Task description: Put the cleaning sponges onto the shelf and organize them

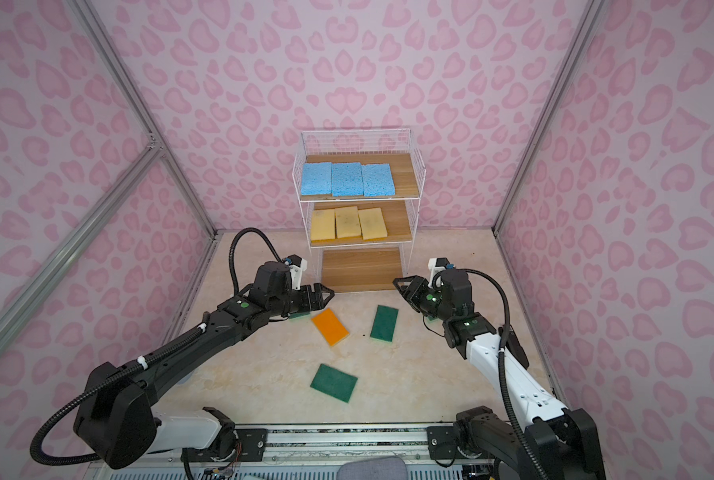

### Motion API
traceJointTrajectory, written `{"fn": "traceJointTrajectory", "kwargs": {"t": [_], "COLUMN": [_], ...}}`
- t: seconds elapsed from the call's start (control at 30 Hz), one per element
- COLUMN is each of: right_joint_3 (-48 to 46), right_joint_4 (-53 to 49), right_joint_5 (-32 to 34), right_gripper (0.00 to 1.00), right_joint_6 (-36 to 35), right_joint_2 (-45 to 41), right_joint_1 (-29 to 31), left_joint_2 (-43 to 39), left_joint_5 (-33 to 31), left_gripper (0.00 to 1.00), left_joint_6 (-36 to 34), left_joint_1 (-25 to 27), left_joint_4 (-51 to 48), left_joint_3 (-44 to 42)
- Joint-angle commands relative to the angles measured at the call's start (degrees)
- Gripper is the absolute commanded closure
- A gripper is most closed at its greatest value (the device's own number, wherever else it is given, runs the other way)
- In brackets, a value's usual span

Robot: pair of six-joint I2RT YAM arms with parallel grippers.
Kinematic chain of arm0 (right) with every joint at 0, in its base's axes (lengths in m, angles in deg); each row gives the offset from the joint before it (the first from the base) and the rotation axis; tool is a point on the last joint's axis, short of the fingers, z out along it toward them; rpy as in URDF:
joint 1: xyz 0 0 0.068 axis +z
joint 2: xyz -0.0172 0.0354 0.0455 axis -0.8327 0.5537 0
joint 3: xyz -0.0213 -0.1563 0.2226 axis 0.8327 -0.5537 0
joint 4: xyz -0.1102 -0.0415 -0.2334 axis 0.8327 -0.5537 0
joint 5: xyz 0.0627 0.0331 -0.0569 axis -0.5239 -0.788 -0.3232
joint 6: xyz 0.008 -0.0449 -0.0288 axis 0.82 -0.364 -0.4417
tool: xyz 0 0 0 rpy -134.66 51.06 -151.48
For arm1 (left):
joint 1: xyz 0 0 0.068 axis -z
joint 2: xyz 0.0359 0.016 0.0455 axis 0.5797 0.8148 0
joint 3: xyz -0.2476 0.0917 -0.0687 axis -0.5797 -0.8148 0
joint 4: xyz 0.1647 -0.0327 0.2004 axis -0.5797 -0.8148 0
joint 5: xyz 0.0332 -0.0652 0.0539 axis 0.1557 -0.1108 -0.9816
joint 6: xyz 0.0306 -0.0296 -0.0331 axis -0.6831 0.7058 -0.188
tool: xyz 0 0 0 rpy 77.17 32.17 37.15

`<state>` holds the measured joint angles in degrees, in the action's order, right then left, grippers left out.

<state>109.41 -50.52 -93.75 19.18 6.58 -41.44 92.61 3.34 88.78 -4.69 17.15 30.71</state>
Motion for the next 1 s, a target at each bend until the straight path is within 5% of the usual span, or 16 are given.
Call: {"fn": "traceJointTrajectory", "kwargs": {"t": [0.0,0.27,0.97], "right_joint_3": [0.27,0.93,-3.39], "right_joint_4": [0.28,-1.26,-2.78], "right_joint_5": [0.32,-0.33,-1.90], "right_gripper": [0.54,0.42,0.40], "right_joint_6": [-2.32,-5.97,-7.81], "right_joint_2": [0.54,3.00,-2.38], "right_joint_1": [0.35,1.57,-2.57], "left_joint_2": [-0.55,0.80,17.08], "left_joint_5": [-1.34,-11.52,-29.85], "left_gripper": [0.17,0.47,0.35], "left_joint_6": [-3.43,-10.19,-17.83], "left_joint_1": [0.02,8.43,21.97], "left_joint_4": [-0.91,-1.67,-1.35], "left_joint_3": [-0.82,-4.99,-2.84]}}
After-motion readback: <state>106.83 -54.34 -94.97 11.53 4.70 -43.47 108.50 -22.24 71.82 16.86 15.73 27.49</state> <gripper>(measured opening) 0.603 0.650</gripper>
